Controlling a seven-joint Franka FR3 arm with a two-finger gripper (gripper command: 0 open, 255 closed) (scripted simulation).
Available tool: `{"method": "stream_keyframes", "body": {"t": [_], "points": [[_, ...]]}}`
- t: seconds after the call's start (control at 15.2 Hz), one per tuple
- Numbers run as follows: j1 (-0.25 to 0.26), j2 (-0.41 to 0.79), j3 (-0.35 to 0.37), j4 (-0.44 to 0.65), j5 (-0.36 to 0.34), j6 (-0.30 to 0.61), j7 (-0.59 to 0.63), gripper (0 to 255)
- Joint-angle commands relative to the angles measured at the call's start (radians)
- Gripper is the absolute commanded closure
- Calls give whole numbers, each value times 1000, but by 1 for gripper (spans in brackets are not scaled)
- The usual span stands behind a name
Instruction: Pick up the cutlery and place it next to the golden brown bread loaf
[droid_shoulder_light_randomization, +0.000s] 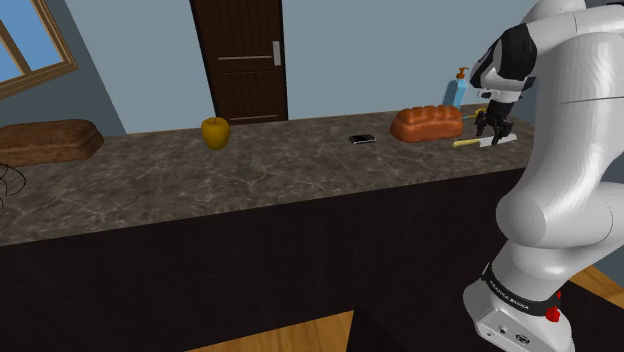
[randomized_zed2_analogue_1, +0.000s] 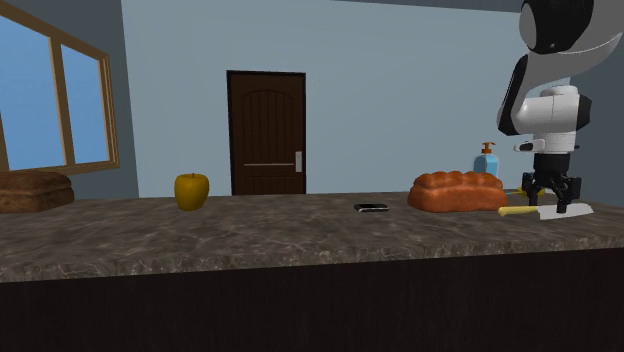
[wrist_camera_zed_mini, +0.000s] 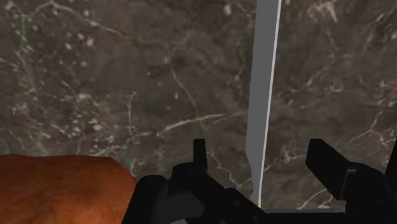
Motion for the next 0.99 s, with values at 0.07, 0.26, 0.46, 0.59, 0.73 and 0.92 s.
{"method": "stream_keyframes", "body": {"t": [0.07, 0.26, 0.46, 0.59, 0.73, 0.92], "points": [[0, 0, 0, 0, 0, 0, 0, 0], [8, -30, -13, 27, -21, -52, 13, 0], [13, -53, -22, 57, -38, -101, 24, 0], [13, -53, -22, 57, -38, -101, 24, 0], [13, -53, -22, 57, -38, -101, 24, 0], [13, -53, -22, 57, -38, -101, 24, 0]]}}
